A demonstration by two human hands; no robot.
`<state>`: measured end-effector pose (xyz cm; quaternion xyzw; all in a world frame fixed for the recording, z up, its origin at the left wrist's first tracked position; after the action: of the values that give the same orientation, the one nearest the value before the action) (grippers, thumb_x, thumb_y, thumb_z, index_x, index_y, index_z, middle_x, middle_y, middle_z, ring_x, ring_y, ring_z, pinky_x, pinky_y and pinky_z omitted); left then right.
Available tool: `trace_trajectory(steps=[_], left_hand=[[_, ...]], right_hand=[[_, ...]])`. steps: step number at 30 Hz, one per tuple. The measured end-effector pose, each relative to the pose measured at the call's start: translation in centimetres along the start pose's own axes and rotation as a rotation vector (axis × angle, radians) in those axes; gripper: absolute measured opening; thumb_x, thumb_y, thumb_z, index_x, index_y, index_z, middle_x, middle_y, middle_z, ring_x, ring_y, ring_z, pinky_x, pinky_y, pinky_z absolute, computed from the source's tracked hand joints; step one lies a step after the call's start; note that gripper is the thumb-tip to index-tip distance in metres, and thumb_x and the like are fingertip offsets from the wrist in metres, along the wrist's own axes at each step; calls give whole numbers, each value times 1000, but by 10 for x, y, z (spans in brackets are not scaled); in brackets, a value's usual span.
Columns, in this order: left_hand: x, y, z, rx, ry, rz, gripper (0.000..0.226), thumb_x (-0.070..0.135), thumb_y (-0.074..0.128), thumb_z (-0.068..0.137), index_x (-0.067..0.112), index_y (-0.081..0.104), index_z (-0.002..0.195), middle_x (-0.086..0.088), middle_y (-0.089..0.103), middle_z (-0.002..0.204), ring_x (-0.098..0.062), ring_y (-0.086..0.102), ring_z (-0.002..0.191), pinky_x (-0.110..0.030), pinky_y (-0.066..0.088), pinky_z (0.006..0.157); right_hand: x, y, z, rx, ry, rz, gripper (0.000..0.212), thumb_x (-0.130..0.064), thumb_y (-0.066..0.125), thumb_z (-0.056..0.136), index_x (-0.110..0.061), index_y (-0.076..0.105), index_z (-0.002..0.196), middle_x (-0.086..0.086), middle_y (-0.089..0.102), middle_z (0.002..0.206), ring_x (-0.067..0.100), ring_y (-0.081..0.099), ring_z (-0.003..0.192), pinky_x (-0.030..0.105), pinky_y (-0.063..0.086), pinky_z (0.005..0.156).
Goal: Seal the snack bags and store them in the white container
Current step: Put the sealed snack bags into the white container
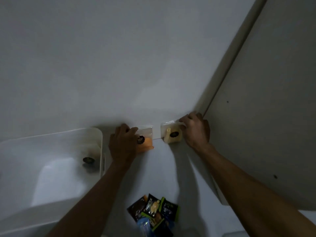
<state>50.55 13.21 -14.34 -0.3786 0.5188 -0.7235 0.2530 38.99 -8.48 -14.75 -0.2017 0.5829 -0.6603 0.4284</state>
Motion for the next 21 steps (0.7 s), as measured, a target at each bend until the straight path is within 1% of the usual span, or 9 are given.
trace_trajectory(steps=[4, 7, 10, 12, 14, 16, 18, 20, 21], left_hand=[[1, 1, 2, 86, 27, 18, 51, 46, 40, 69, 10, 74, 77, -15, 61, 80, -36, 63, 78, -40, 47, 62], [-1, 6, 7, 74, 25, 96, 42, 41, 42, 72, 11, 71, 73, -13, 62, 82, -35, 62, 79, -39, 46, 60], [-1, 8, 8, 72, 38, 131, 40, 40, 42, 72, 9, 68, 70, -13, 61, 82, -36, 62, 80, -40, 48, 59], [1, 8, 7, 77, 54, 126, 45, 45, 41, 70, 8, 67, 68, -15, 62, 82, -37, 62, 81, -40, 47, 60], [2, 9, 4, 87, 69, 146, 43, 44, 44, 73, 7, 66, 67, -16, 62, 83, -37, 61, 81, -39, 45, 59], [0, 7, 1, 129, 87, 196, 24, 29, 55, 75, 10, 65, 67, -13, 60, 82, -36, 58, 79, -40, 45, 59], [-2, 6, -5, 166, 103, 202, 15, 24, 58, 76, 13, 65, 69, -10, 61, 87, -35, 57, 82, -40, 42, 62], [0, 5, -12, 165, 136, 176, 15, 26, 57, 77, 16, 66, 73, -6, 65, 91, -33, 58, 88, -40, 40, 68], [0, 5, -15, 152, 150, 168, 17, 27, 54, 78, 17, 66, 74, -4, 67, 89, -32, 59, 87, -40, 40, 69]], right_hand=[[-1, 6, 4, 58, -46, -6, 10, -21, 73, 75, -25, 76, 83, 0, 65, 85, 29, 61, 93, 35, 46, 64], [-3, 8, 7, 70, -81, -33, 8, -21, 76, 74, -25, 76, 81, 0, 64, 82, 28, 61, 89, 33, 45, 62], [-4, 9, 7, 80, -108, -33, 8, -19, 77, 73, -24, 76, 80, 0, 64, 81, 29, 61, 85, 32, 44, 60], [-5, 8, 5, 88, -137, -24, 7, -17, 77, 74, -21, 76, 79, 1, 64, 82, 30, 61, 86, 34, 44, 59], [-6, 5, 3, 104, -173, -29, 4, -16, 77, 75, -17, 73, 77, 2, 63, 85, 31, 60, 88, 34, 42, 59], [-8, 1, 0, 107, -210, -56, 3, -18, 74, 78, -16, 71, 77, 3, 64, 89, 32, 58, 92, 34, 41, 60], [-11, -1, -5, 84, -246, -84, 3, -20, 71, 79, -17, 71, 80, 1, 67, 92, 31, 58, 92, 35, 44, 62], [-13, -2, -11, 47, -278, -96, 3, -21, 72, 77, -19, 70, 79, -1, 69, 86, 30, 59, 89, 35, 44, 63], [-13, -2, -14, 27, -285, -99, 4, -21, 73, 77, -20, 69, 78, -2, 69, 81, 30, 59, 87, 35, 44, 64]])
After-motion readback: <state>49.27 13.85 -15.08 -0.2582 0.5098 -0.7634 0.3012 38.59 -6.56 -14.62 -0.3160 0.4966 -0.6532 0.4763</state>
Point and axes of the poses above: each hand's wrist, its own z-axis towards the middle knuckle, its own y-axis out of the palm, x = y × z, the point moved 10 cm from there along z, towards the middle knuckle
